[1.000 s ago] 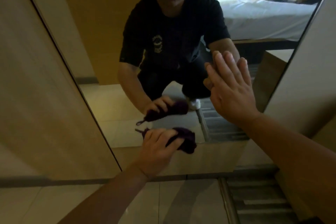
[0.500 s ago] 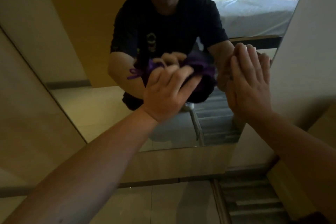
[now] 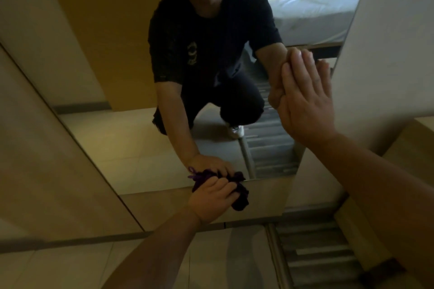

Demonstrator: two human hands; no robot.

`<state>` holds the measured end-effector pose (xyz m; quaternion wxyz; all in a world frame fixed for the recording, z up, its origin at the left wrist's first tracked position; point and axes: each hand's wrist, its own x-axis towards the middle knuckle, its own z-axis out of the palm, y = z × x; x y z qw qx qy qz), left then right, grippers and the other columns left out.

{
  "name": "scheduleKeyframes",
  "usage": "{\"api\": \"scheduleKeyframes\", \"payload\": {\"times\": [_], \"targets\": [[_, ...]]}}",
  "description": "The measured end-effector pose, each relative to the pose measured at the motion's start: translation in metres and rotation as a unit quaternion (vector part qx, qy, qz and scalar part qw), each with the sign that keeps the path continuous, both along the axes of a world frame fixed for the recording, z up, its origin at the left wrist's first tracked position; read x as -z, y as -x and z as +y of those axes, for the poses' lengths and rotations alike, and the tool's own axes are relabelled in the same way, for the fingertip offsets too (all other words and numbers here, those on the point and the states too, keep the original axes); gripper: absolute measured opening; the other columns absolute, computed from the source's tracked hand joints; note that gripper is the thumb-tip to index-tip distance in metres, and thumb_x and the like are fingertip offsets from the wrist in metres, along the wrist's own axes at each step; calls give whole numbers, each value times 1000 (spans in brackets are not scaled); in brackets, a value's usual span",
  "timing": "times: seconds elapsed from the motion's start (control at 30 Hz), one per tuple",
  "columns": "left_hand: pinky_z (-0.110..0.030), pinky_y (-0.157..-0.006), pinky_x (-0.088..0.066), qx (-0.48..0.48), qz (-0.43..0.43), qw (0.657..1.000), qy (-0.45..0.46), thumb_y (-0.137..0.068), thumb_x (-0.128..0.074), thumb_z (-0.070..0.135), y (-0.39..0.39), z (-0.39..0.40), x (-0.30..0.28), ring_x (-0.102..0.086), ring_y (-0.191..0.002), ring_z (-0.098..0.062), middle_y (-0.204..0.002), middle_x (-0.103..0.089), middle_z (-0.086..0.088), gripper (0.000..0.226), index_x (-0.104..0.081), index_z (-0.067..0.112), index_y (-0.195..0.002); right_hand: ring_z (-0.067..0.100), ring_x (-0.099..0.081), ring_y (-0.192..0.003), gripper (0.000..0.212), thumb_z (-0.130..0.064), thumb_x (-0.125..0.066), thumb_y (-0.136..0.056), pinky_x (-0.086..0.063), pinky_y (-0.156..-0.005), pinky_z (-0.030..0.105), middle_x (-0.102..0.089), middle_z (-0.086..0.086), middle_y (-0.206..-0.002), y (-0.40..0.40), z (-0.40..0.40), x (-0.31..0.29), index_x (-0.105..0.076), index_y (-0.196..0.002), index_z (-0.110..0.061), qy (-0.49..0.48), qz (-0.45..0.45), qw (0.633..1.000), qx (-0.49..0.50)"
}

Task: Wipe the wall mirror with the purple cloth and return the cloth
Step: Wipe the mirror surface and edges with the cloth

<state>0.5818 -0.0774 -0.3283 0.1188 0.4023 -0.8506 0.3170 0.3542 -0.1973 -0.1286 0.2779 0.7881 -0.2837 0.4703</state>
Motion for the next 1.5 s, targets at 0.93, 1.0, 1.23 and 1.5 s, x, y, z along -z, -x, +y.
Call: {"api": "scheduleKeyframes", "payload": {"times": [0.93, 1.0, 1.23, 1.5], "targets": [[-36, -79, -37, 21, 13, 994, 107, -98, -49, 9, 73, -53, -4, -54, -93, -23, -114, -62, -2, 27, -69, 21, -111, 44, -31, -141, 46, -12, -45, -104, -20, -115, 62, -38, 27, -151, 47, -35, -15, -32, -148, -4, 41, -33, 998, 27], [-35, -81, -36, 1, -8, 999, 43, -94, -48, 13, 74, -43, 15, -55, -90, -22, -110, -64, -1, 28, -71, 22, -107, 43, -32, -141, 49, -13, -49, -103, -20, -115, 61, -38, 26, -151, 47, -35, -16, -32, -148, -5, 42, -33, 998, 35], [-36, -85, -37, -1, 91, 996, -2, -87, -49, 16, 82, -24, -25, -59, -96, -24, -114, -62, -1, 34, -67, 20, -116, 34, -20, -149, 46, -21, -28, -108, -15, -120, 59, -28, 18, -158, 57, -20, -26, -36, -150, -4, -48, -17, 999, -14], [-42, -83, -41, 9, 229, 944, 237, -101, -61, 16, 102, -53, -201, -55, -100, -29, -119, -54, -3, 19, -67, 19, -119, 22, 14, -151, 58, -30, -29, -108, 3, -124, 48, 2, 13, -166, 105, -54, -23, -5, -158, -10, -191, -40, 973, 125]]}}
